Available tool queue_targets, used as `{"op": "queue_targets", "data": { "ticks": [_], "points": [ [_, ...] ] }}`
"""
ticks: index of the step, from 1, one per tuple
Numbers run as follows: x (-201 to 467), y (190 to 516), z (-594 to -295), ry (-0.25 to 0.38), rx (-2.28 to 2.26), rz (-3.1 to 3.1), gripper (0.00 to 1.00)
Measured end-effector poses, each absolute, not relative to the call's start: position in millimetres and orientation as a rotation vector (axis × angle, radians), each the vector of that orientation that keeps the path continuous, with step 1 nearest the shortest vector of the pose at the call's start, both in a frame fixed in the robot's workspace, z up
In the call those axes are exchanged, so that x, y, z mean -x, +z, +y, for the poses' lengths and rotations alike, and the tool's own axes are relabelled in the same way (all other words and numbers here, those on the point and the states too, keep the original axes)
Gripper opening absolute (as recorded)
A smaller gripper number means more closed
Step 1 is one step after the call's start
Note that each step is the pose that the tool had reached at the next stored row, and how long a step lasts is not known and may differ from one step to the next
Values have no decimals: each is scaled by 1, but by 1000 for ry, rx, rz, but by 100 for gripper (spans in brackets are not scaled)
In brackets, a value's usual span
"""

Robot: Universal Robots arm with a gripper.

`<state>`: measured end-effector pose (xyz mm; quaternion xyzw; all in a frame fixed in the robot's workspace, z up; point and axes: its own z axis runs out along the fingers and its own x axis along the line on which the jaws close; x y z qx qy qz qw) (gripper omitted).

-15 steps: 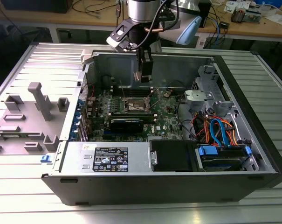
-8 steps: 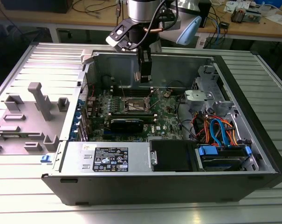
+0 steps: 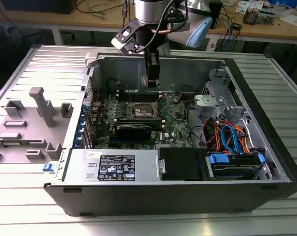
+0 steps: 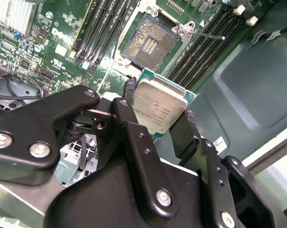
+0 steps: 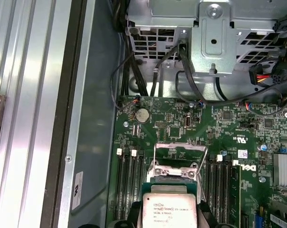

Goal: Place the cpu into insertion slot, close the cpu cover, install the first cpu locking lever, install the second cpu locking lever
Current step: 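Place the cpu into insertion slot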

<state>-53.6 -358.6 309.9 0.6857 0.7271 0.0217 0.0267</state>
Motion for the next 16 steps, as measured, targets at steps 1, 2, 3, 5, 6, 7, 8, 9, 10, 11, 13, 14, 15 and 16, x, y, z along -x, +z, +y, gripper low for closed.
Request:
{"op": "queue_targets", "data": {
  "ticks": [1,2,3,5,6,7,8,9,10,11,13,14,15,16],
  "points": [
    [54,310,-359,67,-2124,2241,55],
    [54,310,-359,67,-2128,2236,55],
    [54,309,-359,67,-2131,2234,55],
    [56,309,-359,67,-2131,2234,55],
    [58,309,-359,67,-2131,2234,55],
    [59,308,-359,67,-2131,2233,55],
    [60,308,-359,67,-2132,2232,55],
    [60,307,-360,66,-2134,2230,55],
    [60,307,-360,66,-2136,2229,55],
    [60,306,-360,67,-2138,2226,55],
    [61,303,-361,66,-2147,2217,55],
    [61,302,-362,65,-2152,2212,55],
    [62,301,-362,65,-2153,2211,55],
    [63,300,-363,65,-2153,2211,55]
  ]
}}
